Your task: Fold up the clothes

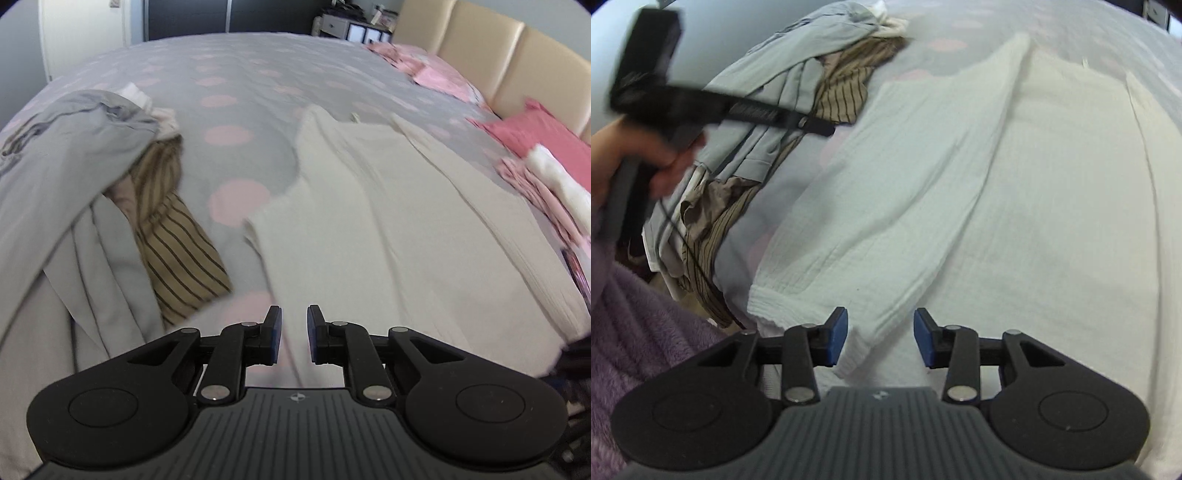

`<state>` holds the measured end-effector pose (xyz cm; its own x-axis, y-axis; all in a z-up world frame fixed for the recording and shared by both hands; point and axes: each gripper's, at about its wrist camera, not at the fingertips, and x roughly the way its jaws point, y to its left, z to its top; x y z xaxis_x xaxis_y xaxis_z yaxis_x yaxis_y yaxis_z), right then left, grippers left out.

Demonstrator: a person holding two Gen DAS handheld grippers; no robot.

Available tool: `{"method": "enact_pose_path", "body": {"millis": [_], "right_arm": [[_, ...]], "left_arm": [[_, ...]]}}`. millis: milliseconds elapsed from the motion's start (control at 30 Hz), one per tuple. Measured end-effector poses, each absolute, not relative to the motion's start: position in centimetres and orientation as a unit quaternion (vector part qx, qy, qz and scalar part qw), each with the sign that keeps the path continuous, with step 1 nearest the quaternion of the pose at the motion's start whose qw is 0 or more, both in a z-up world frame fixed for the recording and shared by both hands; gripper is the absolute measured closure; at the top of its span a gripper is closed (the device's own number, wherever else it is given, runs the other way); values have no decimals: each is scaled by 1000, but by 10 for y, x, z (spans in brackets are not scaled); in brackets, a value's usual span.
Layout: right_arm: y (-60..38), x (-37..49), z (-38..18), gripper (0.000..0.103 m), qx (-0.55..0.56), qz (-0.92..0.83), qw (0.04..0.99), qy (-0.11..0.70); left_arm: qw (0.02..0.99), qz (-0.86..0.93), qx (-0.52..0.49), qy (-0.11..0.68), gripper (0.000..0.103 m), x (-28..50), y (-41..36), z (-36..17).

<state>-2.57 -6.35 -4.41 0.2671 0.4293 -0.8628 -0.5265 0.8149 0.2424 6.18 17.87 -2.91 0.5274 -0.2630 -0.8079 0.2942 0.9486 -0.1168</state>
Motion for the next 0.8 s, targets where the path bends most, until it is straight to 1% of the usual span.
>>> {"method": "enact_pose_path", "body": {"millis": [67,100,133,167,367,467,700,767,800], "right_arm": [[-64,-26,-47,60,-40,295,792,533],[-64,-26,-48,72,-37,293,791,536],[-64,-26,-49,97,-34,290,789,540],[-64,-27,-50,96,-31,287,789,542],[-82,-32,-44,97,2,280,785,553],[-88,-31,-54,97,17,267,776,572],[-85,-31,-74,96,11,258,761,595],[-86,-30,-74,95,10,260,759,597],[-86,-30,-74,92,7,261,758,598]], "left_arm": [[868,-167,26,468,91,49,169,-33],[865,-171,29,471,91,44,165,-35],[863,-172,32,474,91,40,162,-36],[861,-174,34,476,91,37,160,-37],[853,-182,44,488,91,19,150,-45],[843,-186,63,500,91,18,145,-50],[822,-172,87,535,91,15,148,-64],[816,-168,93,545,90,15,149,-68],[813,-166,97,550,89,14,149,-70]]}}
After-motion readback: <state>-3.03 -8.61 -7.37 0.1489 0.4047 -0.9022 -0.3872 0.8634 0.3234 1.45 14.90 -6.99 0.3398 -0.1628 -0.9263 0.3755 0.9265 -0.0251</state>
